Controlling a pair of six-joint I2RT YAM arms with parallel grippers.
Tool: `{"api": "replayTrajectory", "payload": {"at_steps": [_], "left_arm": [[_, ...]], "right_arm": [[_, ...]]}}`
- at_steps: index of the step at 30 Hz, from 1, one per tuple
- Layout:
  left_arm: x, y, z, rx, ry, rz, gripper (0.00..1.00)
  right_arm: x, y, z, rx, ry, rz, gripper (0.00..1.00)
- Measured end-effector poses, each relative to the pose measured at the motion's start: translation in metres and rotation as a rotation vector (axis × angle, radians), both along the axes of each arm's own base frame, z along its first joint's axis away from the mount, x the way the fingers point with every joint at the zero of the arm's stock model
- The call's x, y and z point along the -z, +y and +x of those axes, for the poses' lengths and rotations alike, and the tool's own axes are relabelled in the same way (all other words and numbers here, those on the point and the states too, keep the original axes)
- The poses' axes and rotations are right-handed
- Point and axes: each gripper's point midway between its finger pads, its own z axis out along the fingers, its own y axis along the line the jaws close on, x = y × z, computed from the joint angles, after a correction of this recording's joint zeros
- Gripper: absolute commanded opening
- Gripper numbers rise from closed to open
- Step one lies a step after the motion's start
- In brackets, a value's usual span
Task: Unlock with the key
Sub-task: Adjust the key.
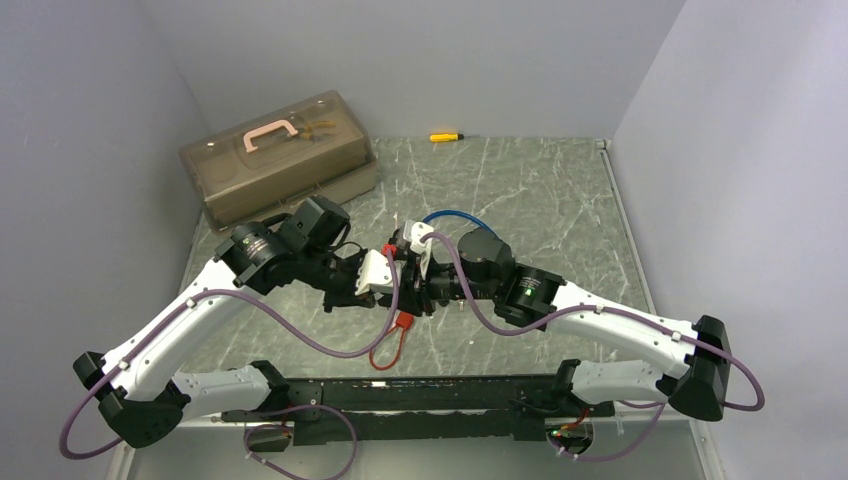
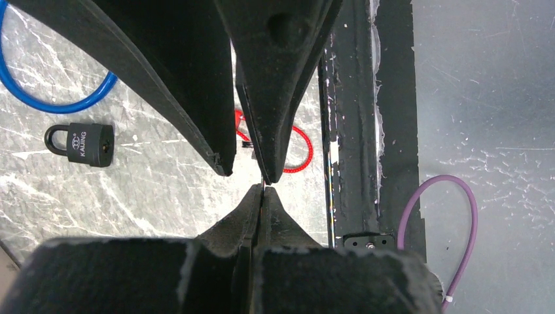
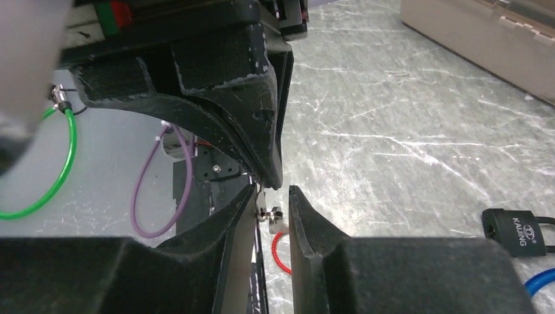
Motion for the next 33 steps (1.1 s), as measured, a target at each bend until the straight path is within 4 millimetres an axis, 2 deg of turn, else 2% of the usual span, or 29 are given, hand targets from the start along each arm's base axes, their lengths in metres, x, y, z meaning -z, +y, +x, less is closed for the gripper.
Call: {"api": "replayTrajectory", "payload": {"at_steps": [2, 6, 17, 18, 20, 25, 28, 33], "left_arm": [[0.0, 0.0, 0.0, 0.0, 0.0, 0.0, 0.0], [0.0, 0.0, 0.0, -0.001, -0.002, 0.002, 0.0], [0.0, 0.0, 0.0, -0.004, -0.001, 0.003, 0.0], [0.0, 0.0, 0.001, -0.005, -0.002, 0.003, 0.02], [0.0, 0.0, 0.001, -0.005, -0.002, 0.003, 0.24], [0.0, 0.0, 0.001, -0.016, 0.004, 0.005, 0.64], [0.001, 0.001, 0.003, -0.038, 0.002, 0.011, 0.8], [0.005, -0.002, 0.013, -0.097, -0.003, 0.012, 0.83]], "right_arm": [[0.003, 0.0, -0.001, -0.005, 0.006, -0.011, 0.21], [0.006, -0.001, -0.002, -0.012, 0.006, -0.021, 0.01], [0.008, -0.002, -0.001, -0.008, -0.007, -0.03, 0.0], [0.008, -0.002, 0.0, -0.008, -0.007, -0.031, 0.0], [0.008, -0.002, 0.0, -0.008, -0.007, -0.031, 0.0], [0.008, -0.004, 0.002, 0.013, -0.011, -0.032, 0.0], [0.005, -0.009, 0.003, 0.029, -0.017, -0.027, 0.0], [0.002, -0.025, 0.0, 0.063, -0.018, -0.015, 0.0]]}}
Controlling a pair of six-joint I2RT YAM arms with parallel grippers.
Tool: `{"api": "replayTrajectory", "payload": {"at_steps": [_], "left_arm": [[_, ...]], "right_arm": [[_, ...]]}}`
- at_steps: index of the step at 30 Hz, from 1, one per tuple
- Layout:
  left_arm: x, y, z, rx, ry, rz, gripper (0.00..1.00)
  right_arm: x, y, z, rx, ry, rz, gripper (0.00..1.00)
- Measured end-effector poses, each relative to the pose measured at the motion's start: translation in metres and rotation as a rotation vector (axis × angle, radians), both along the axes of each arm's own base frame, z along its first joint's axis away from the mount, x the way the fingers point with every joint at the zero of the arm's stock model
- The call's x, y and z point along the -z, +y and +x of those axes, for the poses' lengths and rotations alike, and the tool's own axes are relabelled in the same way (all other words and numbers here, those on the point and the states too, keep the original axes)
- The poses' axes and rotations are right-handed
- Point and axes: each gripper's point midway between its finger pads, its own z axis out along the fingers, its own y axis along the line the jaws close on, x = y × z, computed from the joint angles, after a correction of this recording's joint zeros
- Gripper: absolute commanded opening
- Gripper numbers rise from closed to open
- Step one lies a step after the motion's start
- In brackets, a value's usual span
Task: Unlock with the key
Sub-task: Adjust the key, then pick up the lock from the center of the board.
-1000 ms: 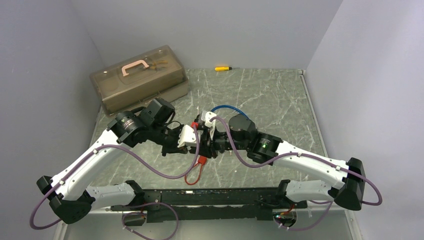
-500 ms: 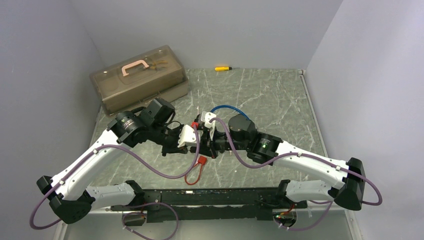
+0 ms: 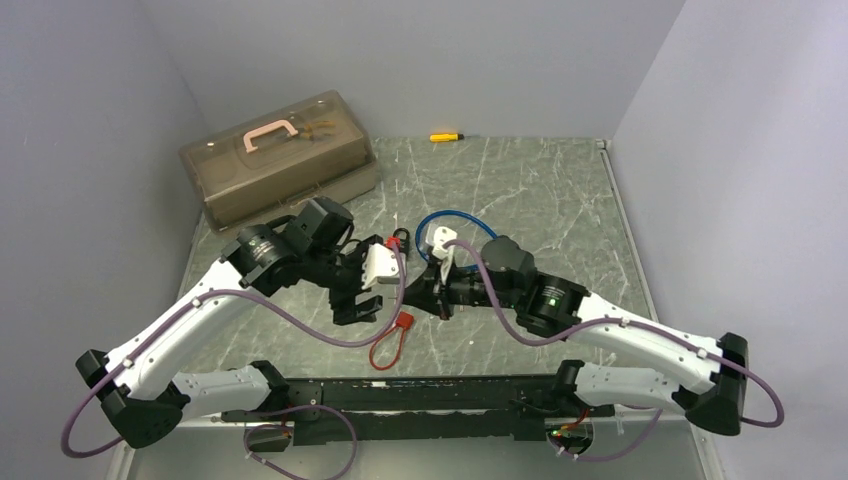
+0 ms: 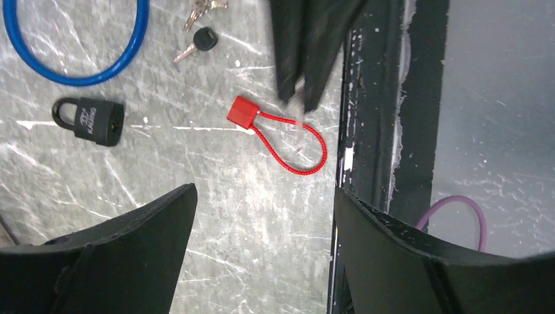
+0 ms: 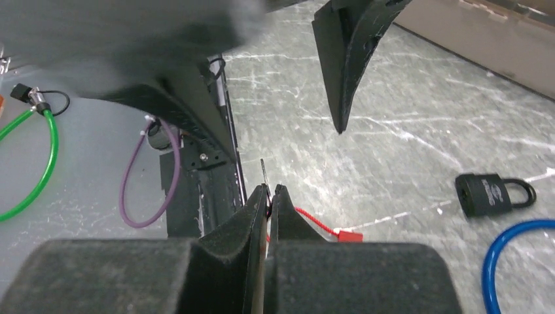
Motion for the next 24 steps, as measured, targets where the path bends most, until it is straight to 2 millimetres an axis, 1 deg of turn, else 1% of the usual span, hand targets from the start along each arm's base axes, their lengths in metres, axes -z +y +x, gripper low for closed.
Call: {"api": "replayTrajectory", "payload": {"at_steps": [2, 4, 7, 10, 12, 15, 18, 20, 24], "left_arm": [[0.013, -0.001, 0.006, -0.038, 0.011, 0.018, 0.83], [0.033, 0.0, 0.01, -0.08, 0.049, 0.064, 0.81], [0.072, -0.001, 0.017, -0.14, 0.132, 0.158, 0.77], [0.109, -0.006, 0.023, -0.201, 0.229, 0.238, 0.73], [0.128, -0.011, 0.027, -0.243, 0.285, 0.279, 0.73], [0.148, -0.022, 0.035, -0.308, 0.337, 0.294, 0.74], [0.159, -0.029, 0.04, -0.362, 0.368, 0.291, 0.74], [0.166, -0.034, 0.044, -0.394, 0.389, 0.29, 0.72], [0.188, -0.043, 0.05, -0.444, 0.437, 0.308, 0.68]], "right_arm": [[0.001, -0.011, -0.002, 0.024, 0.004, -0.001, 0.0], [0.005, -0.025, -0.004, 0.058, 0.008, -0.001, 0.0], [0.01, -0.051, -0.008, 0.117, 0.015, 0.006, 0.0], [0.005, -0.07, -0.01, 0.168, 0.015, 0.031, 0.0], [-0.001, -0.08, -0.01, 0.201, 0.01, 0.053, 0.0], [-0.008, -0.091, -0.008, 0.244, 0.001, 0.075, 0.0], [-0.01, -0.099, -0.006, 0.28, -0.004, 0.08, 0.0], [-0.012, -0.103, -0.004, 0.297, -0.009, 0.085, 0.0], [-0.012, -0.109, 0.001, 0.338, -0.016, 0.083, 0.0]]}}
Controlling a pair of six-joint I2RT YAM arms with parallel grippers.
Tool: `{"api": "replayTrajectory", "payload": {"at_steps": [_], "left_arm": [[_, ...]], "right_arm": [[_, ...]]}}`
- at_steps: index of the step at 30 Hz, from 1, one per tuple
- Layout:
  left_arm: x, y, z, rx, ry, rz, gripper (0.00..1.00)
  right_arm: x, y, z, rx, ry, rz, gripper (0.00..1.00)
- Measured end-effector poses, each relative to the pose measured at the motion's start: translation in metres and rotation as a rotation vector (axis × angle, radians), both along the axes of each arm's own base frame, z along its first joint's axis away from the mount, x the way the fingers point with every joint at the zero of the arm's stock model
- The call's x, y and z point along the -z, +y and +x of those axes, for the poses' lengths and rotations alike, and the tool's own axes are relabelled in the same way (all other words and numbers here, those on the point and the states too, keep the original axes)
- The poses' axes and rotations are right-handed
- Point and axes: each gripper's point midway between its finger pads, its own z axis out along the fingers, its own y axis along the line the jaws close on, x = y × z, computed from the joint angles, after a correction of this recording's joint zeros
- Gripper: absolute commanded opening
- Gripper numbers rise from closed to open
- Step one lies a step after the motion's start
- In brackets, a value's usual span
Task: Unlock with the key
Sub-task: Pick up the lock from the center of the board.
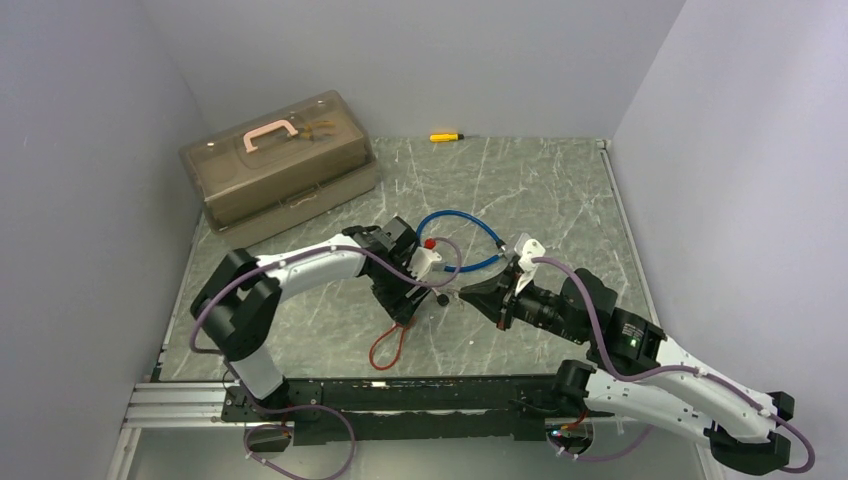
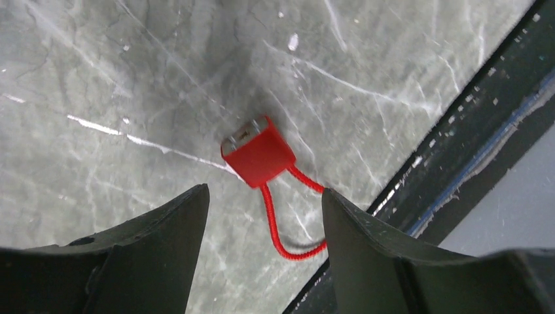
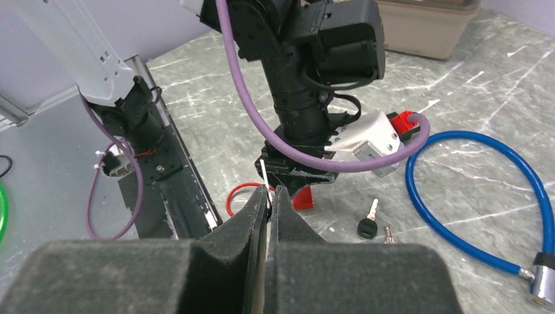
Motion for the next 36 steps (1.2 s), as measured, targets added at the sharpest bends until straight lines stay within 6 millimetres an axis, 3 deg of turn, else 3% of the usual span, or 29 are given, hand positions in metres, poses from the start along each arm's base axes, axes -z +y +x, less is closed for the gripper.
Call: {"api": "replayTrajectory", "payload": {"at_steps": [6, 11, 16, 21, 26, 30, 33, 36], "left_arm": [[0.036, -0.001, -0.003, -0.035, 0.055, 0.046, 0.65], [0.036, -0.005, -0.005, -0.025, 0.041, 0.04, 0.56], [0.039, -0.014, -0.012, 0.044, -0.02, 0.058, 0.46], [0.04, -0.019, -0.018, 0.12, -0.095, 0.084, 0.46], [0.041, -0.026, -0.026, 0.204, -0.163, 0.093, 0.61], [0.041, -0.027, -0.029, 0.222, -0.168, 0.097, 0.67], [0.041, -0.027, -0.03, 0.222, -0.163, 0.101, 0.63], [0.042, -0.028, -0.03, 0.22, -0.155, 0.112, 0.51]], "right_arm": [[-0.006, -0.007, 0.003, 0.033, -0.007, -0.012, 0.0], [-0.02, -0.01, 0.006, 0.049, -0.036, 0.005, 0.0], [-0.021, -0.01, 0.007, 0.052, -0.043, 0.0, 0.0], [-0.024, -0.011, 0.007, 0.052, -0.049, -0.001, 0.0], [-0.027, -0.012, 0.007, 0.054, -0.056, 0.001, 0.0], [-0.027, -0.013, 0.007, 0.053, -0.056, 0.0, 0.0], [-0.027, -0.013, 0.006, 0.053, -0.055, -0.003, 0.0], [-0.026, -0.014, 0.006, 0.053, -0.053, -0.005, 0.0]]}}
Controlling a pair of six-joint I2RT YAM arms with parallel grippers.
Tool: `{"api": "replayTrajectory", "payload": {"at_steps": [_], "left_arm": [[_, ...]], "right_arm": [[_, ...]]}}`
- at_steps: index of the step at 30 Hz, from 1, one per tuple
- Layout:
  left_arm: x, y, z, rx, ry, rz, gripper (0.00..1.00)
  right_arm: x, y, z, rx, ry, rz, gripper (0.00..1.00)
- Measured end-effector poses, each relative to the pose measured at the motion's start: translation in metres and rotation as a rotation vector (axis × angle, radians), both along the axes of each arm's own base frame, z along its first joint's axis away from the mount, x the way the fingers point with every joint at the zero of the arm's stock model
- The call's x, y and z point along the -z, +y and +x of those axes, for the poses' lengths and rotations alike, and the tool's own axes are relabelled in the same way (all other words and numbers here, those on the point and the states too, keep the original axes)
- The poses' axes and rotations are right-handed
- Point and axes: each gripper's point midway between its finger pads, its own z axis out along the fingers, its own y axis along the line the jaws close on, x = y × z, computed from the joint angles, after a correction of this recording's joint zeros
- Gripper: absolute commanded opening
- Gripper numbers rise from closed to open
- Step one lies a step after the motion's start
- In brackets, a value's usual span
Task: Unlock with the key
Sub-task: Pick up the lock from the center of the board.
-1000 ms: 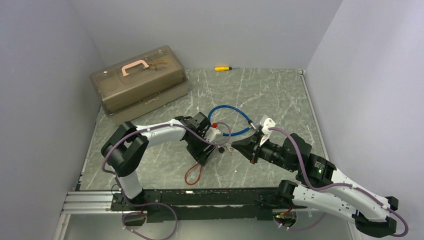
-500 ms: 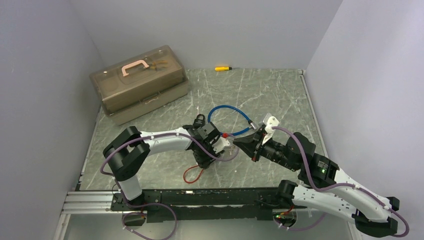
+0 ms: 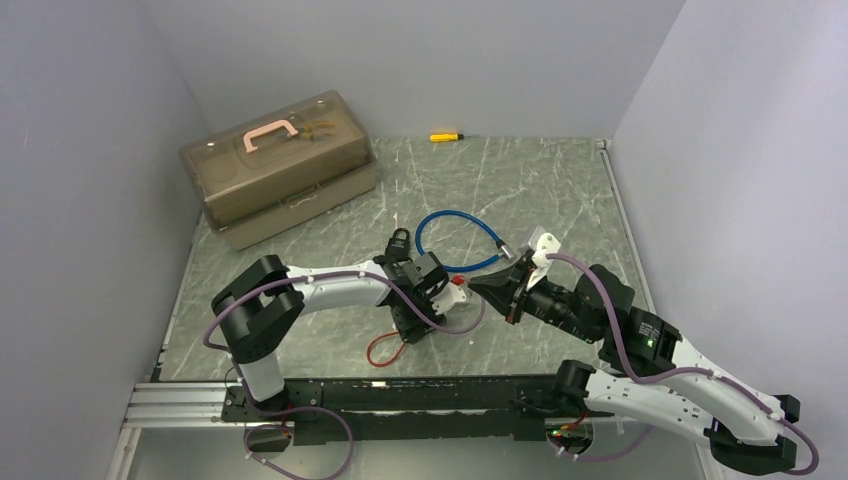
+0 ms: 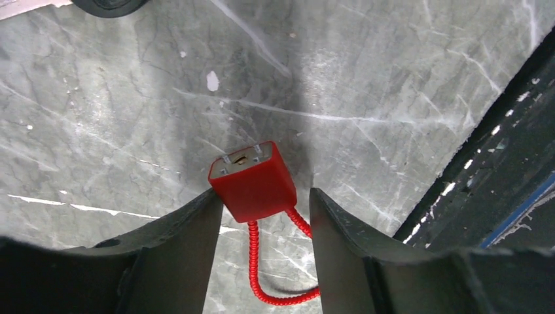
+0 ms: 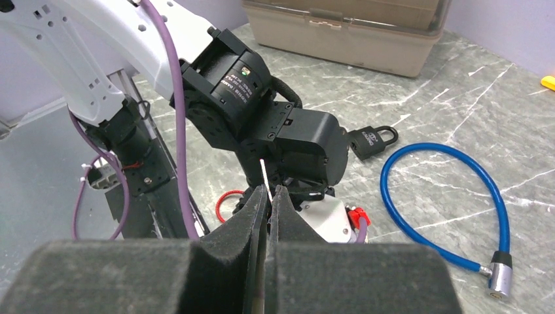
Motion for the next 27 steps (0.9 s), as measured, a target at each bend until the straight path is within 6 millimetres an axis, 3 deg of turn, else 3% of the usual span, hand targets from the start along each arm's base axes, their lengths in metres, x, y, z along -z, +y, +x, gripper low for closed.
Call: {"api": "replayTrajectory", "payload": {"at_steps": [7, 11, 16, 18, 22, 25, 27], "left_arm": [[-0.001, 0.003, 0.004, -0.025, 0.008, 0.007, 0.0], [-0.005, 0.005, 0.006, -0.01, 0.048, -0.021, 0.0], [-0.022, 0.032, 0.008, 0.051, 0.128, -0.02, 0.0], [-0.046, 0.043, 0.01, 0.092, 0.126, -0.062, 0.0], [-0.131, 0.054, 0.012, 0.229, -0.011, -0.241, 0.0], [-0.19, 0.061, -0.008, 0.39, -0.12, -0.363, 0.0], [-0.219, 0.068, -0.025, 0.492, -0.18, -0.429, 0.0]], "right_arm": [[-0.001, -0.001, 0.0, 0.001, -0.003, 0.002, 0.0], [-0.002, -0.002, 0.0, 0.003, -0.008, -0.002, 0.0], [-0.019, -0.006, 0.0, 0.009, -0.042, 0.01, 0.0], [-0.034, -0.009, -0.001, 0.009, -0.067, 0.029, 0.0], [-0.058, -0.014, -0.004, 0.002, -0.11, 0.066, 0.0], [-0.067, -0.011, -0.008, -0.03, -0.127, 0.071, 0.0], [-0.069, -0.002, -0.01, -0.068, -0.126, 0.057, 0.0]]}}
